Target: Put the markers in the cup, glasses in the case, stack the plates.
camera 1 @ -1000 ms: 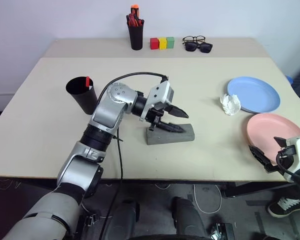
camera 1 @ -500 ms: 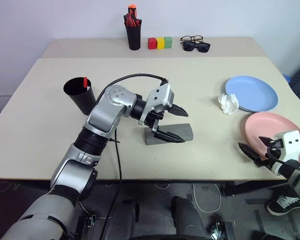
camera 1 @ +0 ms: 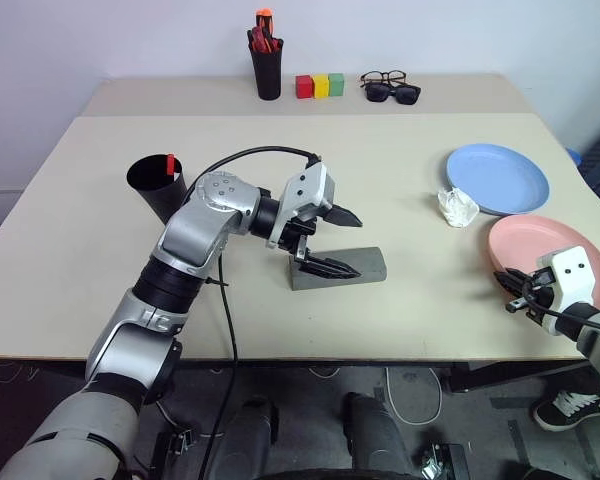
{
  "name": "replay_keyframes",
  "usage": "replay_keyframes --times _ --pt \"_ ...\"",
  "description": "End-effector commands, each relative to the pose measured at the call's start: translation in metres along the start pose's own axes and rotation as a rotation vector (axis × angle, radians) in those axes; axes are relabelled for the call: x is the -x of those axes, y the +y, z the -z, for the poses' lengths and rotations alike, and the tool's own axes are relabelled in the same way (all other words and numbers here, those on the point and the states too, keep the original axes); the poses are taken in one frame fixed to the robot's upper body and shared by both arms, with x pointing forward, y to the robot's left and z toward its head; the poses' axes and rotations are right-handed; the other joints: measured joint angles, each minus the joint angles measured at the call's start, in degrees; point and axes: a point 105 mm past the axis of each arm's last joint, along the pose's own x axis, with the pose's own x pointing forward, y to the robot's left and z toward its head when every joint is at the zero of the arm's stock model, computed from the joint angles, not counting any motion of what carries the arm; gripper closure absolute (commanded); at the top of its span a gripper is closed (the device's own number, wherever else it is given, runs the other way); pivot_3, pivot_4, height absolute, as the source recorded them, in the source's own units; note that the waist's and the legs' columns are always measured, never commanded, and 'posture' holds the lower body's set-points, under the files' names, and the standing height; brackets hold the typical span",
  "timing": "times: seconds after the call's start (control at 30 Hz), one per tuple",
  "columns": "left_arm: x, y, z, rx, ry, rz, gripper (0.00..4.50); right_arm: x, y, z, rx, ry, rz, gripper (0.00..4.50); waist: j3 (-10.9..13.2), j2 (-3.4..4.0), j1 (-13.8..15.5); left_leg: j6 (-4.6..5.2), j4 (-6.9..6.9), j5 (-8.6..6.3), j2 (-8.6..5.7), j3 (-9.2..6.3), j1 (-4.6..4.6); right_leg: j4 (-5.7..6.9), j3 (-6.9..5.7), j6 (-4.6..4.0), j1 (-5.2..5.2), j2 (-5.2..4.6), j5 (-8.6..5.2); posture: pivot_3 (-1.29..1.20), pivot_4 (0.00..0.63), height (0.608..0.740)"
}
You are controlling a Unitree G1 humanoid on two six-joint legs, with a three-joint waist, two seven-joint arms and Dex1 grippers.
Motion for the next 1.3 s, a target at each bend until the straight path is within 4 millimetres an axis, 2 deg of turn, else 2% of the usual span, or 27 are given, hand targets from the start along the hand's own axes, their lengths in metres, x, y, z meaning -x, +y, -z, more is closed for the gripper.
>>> replay_keyframes --times 0.03,0.17,0.33,0.53,0.7,0.8,0.97,1.0,1.03,1.13,1.3 --pt "0.002 -0.001 -0.011 -0.039 -0.028 -0.014 0.00 0.009 -0.019 -0.038 0.167 -0.064 0.084 4.42 0.0 0.01 0.0 0.00 0.01 0.00 0.00 0.00 0.00 0.00 0.00 0.00 0.00 0.00 0.00 0.00 0.150 0.740" --pt "0.002 0.000 -0.011 -0.031 -0.034 -0.035 0.00 0.005 -0.031 -0.075 0.342 -0.096 0.090 4.42 0.0 0.06 -0.4 0.00 0.01 0.00 0.00 0.02 0.00 0.01 0.00 0.00 -0.02 0.00 0.00 0.00 0.150 0.740" --pt "0.004 0.002 -0.011 -0.020 -0.040 -0.066 0.00 -0.018 -0.045 -0.114 0.473 -0.145 0.072 4.42 0.0 0.04 -0.4 0.00 -0.02 0.00 0.04 0.08 0.02 0.01 0.01 0.00 -0.04 0.02 0.00 0.00 0.150 0.740" --pt "0.010 0.000 -0.009 0.003 -0.041 -0.124 0.00 -0.058 -0.060 -0.132 0.520 -0.153 0.042 4.42 0.1 0.07 -0.3 -0.01 -0.07 0.01 0.02 0.10 -0.04 -0.05 0.02 -0.02 -0.10 0.00 0.01 0.00 0.150 0.740" --pt "0.021 -0.003 -0.006 0.031 -0.033 -0.202 0.00 -0.085 -0.061 -0.139 0.502 -0.129 0.039 4.42 0.1 0.09 -0.8 -0.03 -0.15 0.02 0.02 0.09 -0.07 -0.06 0.04 -0.03 -0.15 0.00 0.02 0.00 0.150 0.740" --pt "0.027 -0.005 -0.005 0.051 -0.029 -0.245 0.00 -0.094 -0.057 -0.139 0.448 -0.124 0.025 3.48 0.1 0.09 -1.2 -0.03 -0.19 0.02 0.02 0.06 -0.06 -0.06 0.04 -0.03 -0.14 0.01 0.01 0.00 0.150 0.740" --pt "0.033 -0.007 -0.002 0.078 -0.025 -0.291 0.00 -0.099 -0.055 -0.149 0.422 -0.175 0.048 1.02 0.1 0.10 -1.7 -0.04 -0.17 0.02 0.00 0.04 -0.05 -0.03 0.04 -0.03 -0.13 0.01 0.02 0.00 0.150 0.740" --pt "0.033 -0.008 -0.002 0.083 -0.026 -0.293 0.00 -0.098 -0.055 -0.154 0.401 -0.198 0.053 0.41 0.1 0.10 -1.8 -0.05 -0.17 0.03 0.00 0.05 -0.04 -0.02 0.04 -0.03 -0.13 0.01 0.02 0.00 0.150 0.740" --pt "0.032 -0.008 -0.001 0.087 -0.025 -0.295 0.00 -0.097 -0.053 -0.161 0.327 -0.245 0.028 0.04 0.1 0.10 -1.8 -0.07 -0.17 0.04 0.00 0.04 -0.04 -0.01 0.05 -0.03 -0.13 0.01 0.02 0.00 0.150 0.740" --pt "0.031 -0.007 0.000 0.095 -0.026 -0.294 0.00 -0.094 -0.043 -0.164 0.207 -0.302 -0.078 0.04 0.1 0.10 -1.9 -0.11 -0.14 0.06 0.00 0.05 -0.01 0.02 0.06 -0.04 -0.12 0.02 0.04 0.00 0.150 0.740" --pt "0.029 -0.004 0.000 0.098 -0.027 -0.291 0.00 -0.095 -0.017 -0.137 0.049 -0.270 -0.263 0.04 0.1 0.09 -1.8 -0.11 -0.11 0.07 0.02 0.01 0.02 0.03 0.06 -0.05 -0.06 0.06 0.04 0.00 0.150 0.740"
